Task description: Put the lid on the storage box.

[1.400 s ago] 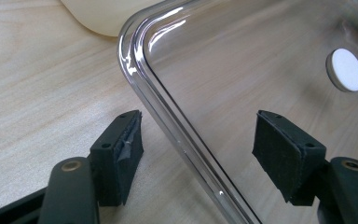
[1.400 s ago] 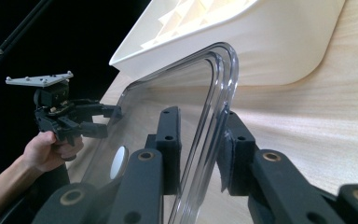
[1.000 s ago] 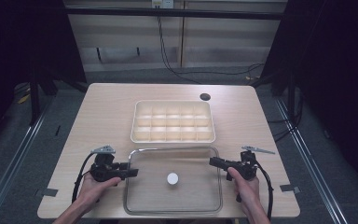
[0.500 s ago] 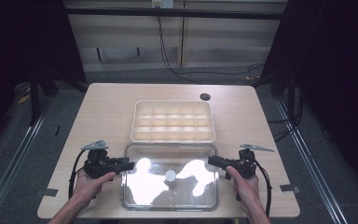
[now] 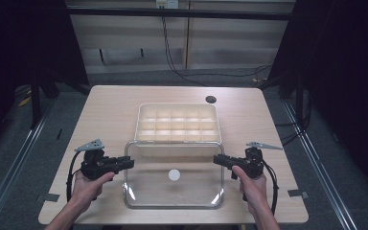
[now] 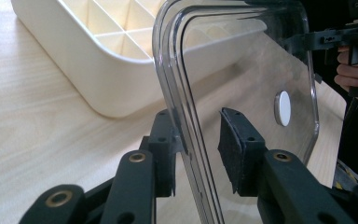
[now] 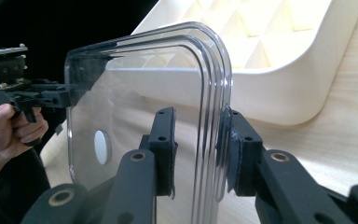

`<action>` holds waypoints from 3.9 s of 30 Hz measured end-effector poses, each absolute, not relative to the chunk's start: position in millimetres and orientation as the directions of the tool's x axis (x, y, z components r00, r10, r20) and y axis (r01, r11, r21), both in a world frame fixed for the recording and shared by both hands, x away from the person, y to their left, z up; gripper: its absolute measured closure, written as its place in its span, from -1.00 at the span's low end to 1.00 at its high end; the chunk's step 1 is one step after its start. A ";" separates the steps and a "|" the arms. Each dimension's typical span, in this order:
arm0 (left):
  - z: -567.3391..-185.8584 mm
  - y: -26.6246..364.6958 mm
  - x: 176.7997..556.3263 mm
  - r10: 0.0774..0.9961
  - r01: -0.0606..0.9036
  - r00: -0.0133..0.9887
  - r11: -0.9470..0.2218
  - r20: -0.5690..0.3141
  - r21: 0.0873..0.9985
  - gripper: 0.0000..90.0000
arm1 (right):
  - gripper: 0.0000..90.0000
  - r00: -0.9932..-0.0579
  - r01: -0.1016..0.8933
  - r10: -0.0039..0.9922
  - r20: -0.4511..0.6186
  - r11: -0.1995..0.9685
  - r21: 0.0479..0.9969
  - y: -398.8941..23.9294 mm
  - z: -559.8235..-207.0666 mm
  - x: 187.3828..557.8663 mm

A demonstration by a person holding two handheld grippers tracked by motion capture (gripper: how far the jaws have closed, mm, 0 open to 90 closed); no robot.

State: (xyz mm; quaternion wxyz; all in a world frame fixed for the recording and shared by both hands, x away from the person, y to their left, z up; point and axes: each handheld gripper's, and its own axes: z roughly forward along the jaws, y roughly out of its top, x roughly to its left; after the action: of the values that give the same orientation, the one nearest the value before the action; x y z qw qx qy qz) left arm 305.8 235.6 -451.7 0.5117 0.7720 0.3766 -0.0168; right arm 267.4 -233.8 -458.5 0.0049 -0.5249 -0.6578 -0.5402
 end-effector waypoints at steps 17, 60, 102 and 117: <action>-429.2 239.4 308.0 0.579 0.552 0.723 -0.157 -0.376 0.819 0.60 | 0.52 -0.481 0.637 0.691 0.539 -0.146 0.756 -230.5 -439.4 275.5; -378.6 229.8 337.5 0.579 0.471 0.750 -0.129 -0.320 0.872 0.61 | 0.49 -0.494 0.570 0.692 0.527 -0.201 0.797 -239.4 -400.7 306.5; -355.8 221.0 391.8 0.617 0.488 0.712 -0.094 -0.334 0.868 0.59 | 0.48 -0.477 0.545 0.716 0.510 -0.214 0.810 -240.7 -371.2 361.9; -363.3 210.5 410.7 0.631 0.517 0.693 -0.096 -0.350 0.851 0.59 | 0.48 -0.451 0.550 0.725 0.521 -0.234 0.802 -248.5 -372.1 382.1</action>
State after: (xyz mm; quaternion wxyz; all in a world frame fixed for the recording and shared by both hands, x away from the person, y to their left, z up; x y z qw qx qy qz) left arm 410.7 210.5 -363.3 0.5489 0.7383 0.3884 0.0520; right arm 382.1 -248.5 -372.1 -0.0744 -0.5189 -0.6142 -0.5899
